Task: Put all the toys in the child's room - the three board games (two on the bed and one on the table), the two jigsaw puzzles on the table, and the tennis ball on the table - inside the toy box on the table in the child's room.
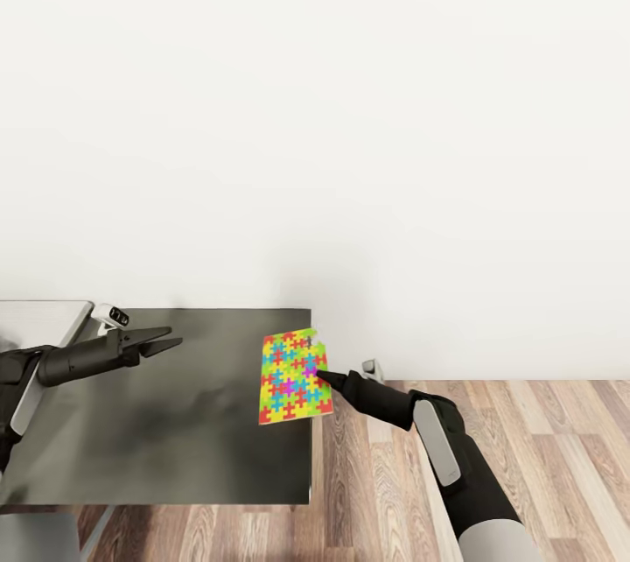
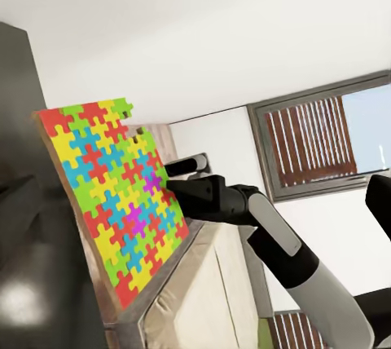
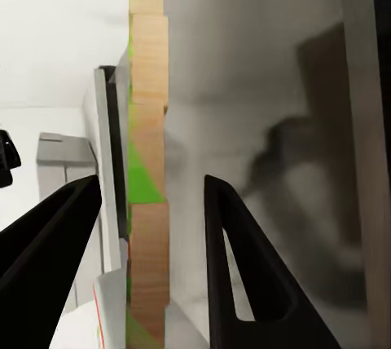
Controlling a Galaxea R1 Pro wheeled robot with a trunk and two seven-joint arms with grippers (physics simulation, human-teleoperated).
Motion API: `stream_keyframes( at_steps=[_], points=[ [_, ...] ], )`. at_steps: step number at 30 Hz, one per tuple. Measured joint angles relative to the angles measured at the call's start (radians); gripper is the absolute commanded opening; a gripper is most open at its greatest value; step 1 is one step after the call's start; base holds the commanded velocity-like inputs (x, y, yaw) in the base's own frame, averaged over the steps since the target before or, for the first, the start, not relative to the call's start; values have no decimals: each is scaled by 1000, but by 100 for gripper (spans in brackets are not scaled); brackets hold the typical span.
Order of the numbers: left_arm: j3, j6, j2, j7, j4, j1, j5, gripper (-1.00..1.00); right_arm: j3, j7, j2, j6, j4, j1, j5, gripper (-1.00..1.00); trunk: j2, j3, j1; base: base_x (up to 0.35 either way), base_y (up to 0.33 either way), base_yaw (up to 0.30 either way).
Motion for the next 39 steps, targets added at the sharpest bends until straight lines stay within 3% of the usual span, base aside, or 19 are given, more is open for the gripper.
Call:
stream_keyframes(
  at_steps=[11,15,19,27,39],
  points=[
    [-1,-1,0,0,0,-1,0,100,-11,-1,-7,2,-10,4,0,-100,77,35,-42,0,0,0],
    [-1,-1,1,0,0,-1,1,100,-61,0,-21,6,-108,15,-6,-100,105,47,-58,0,0,0],
    [0,-1,2,0,0,-1,0,100,-99,59,-37,4,-147,15,-3,-100,133,60,-73,0,0,0],
    [0,-2,2,0,0,-1,0,100,-108,115,-41,1,-159,16,3,-100,189,88,-104,0,0,0],
    [-2,-2,1,0,-1,-1,0,100,-111,122,-42,-2,-161,15,2,-100,190,107,-104,-46,0,0]
  ],
)
